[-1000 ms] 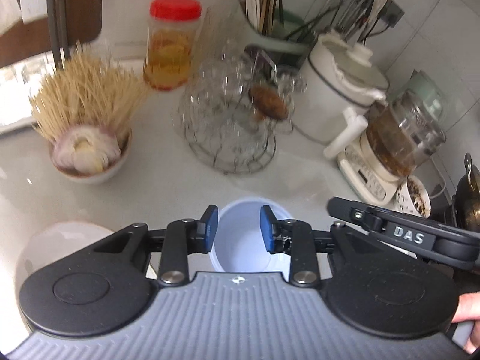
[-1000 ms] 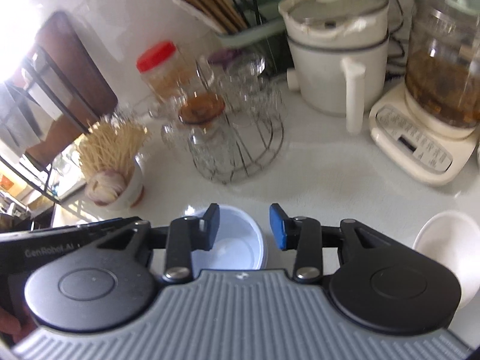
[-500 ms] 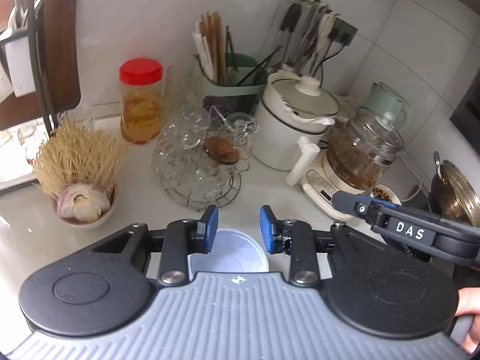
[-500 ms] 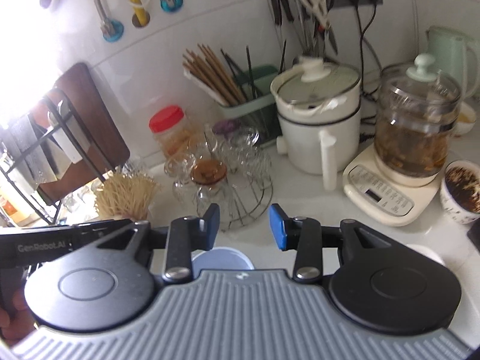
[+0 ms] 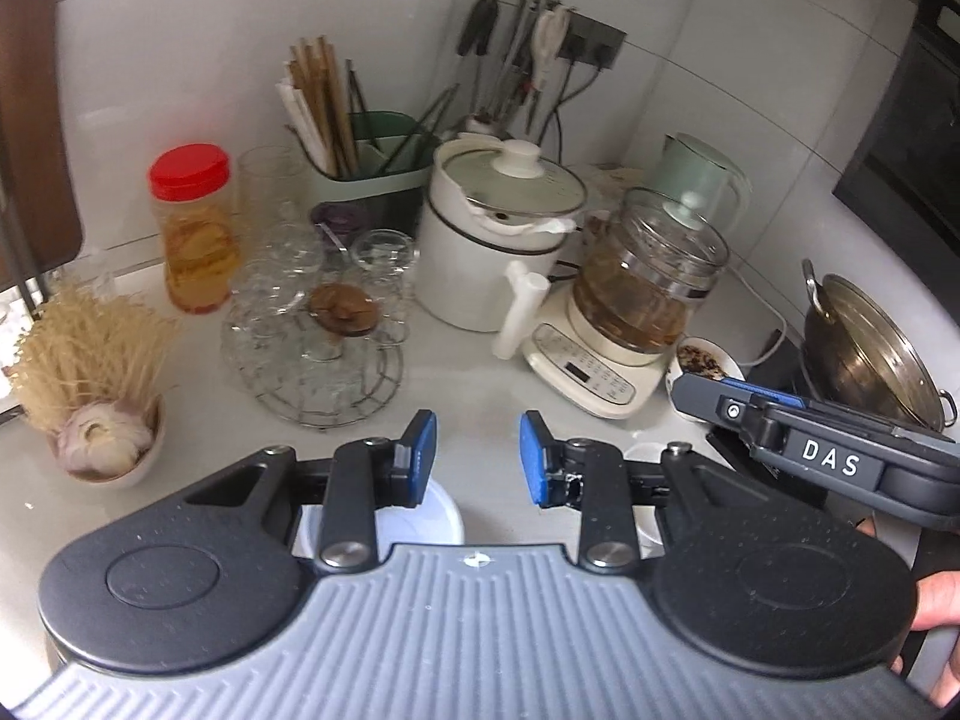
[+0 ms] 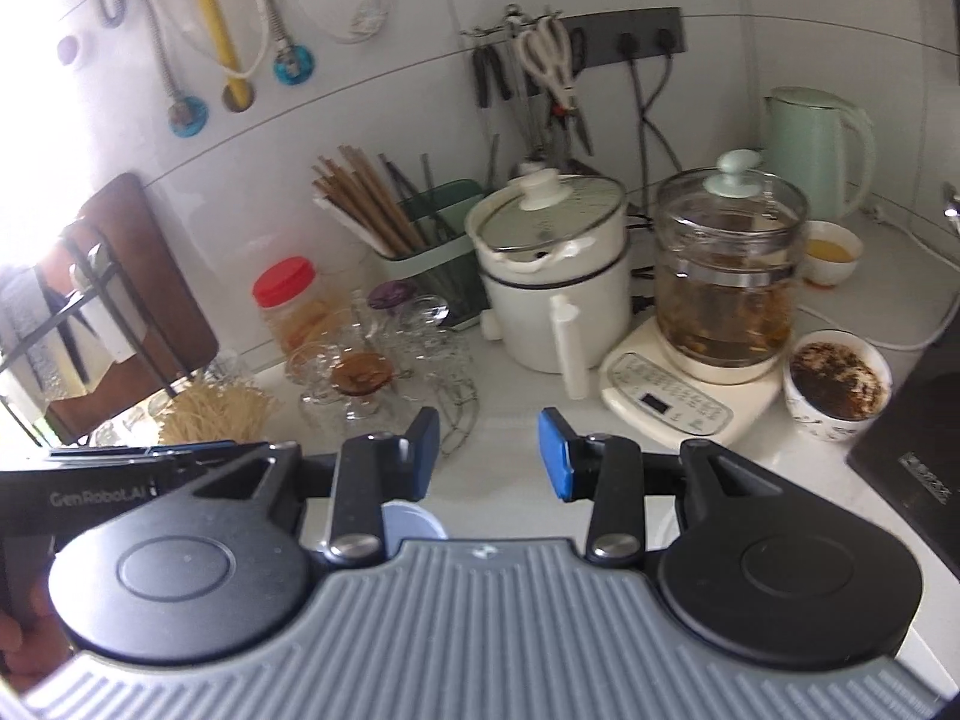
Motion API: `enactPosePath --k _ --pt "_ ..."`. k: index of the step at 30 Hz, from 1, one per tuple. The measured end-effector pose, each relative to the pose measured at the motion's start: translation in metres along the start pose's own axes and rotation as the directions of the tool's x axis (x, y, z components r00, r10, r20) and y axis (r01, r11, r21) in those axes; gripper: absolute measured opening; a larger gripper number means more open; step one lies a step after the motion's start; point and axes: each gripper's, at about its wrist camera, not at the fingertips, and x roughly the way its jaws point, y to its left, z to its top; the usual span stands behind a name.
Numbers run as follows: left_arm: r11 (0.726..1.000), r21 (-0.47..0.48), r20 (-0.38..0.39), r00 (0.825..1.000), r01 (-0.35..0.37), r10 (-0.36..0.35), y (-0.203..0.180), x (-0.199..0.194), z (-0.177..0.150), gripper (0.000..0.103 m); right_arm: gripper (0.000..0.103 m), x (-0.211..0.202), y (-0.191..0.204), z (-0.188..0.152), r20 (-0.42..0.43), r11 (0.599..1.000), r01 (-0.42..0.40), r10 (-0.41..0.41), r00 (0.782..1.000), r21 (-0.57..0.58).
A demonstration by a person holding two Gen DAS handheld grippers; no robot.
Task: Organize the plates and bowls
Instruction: 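Move both grippers toward the small white dish by the tea maker, then close both grippers on the rim of the small white dish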
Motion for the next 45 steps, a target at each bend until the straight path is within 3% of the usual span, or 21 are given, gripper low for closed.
enactPosePath --k 12,20,25,31,41,45 --pt "0.999 0.003 -0.101 0.994 0.049 -0.049 -0.052 0.075 0.004 0.035 0.04 0.009 -0.093 0.003 -0.035 0.989 0.125 -0.123 0.992 0.082" --pt "0.994 0.043 -0.238 0.968 0.099 -0.086 -0.098 0.146 -0.005 0.04 0.04 0.032 -0.158 -0.011 -0.136 0.969 0.205 -0.186 0.973 0.139" --pt "0.992 0.037 -0.322 0.941 0.124 -0.106 -0.115 0.185 -0.016 0.043 0.04 0.052 -0.185 -0.029 -0.221 0.961 0.207 -0.164 0.961 0.186" --pt "0.994 0.048 -0.392 0.917 0.102 -0.075 -0.128 0.22 -0.025 0.048 0.04 0.079 -0.2 -0.051 -0.325 0.956 0.182 -0.102 0.94 0.229" --pt "0.999 0.005 -0.434 0.9 0.051 -0.044 -0.127 0.249 -0.039 0.047 0.037 0.099 -0.212 -0.069 -0.388 0.949 0.162 -0.046 0.92 0.271" --pt "0.999 -0.006 -0.432 0.901 0.036 -0.035 -0.128 0.255 -0.042 0.039 0.031 0.106 -0.22 -0.069 -0.395 0.949 0.148 -0.027 0.918 0.28"
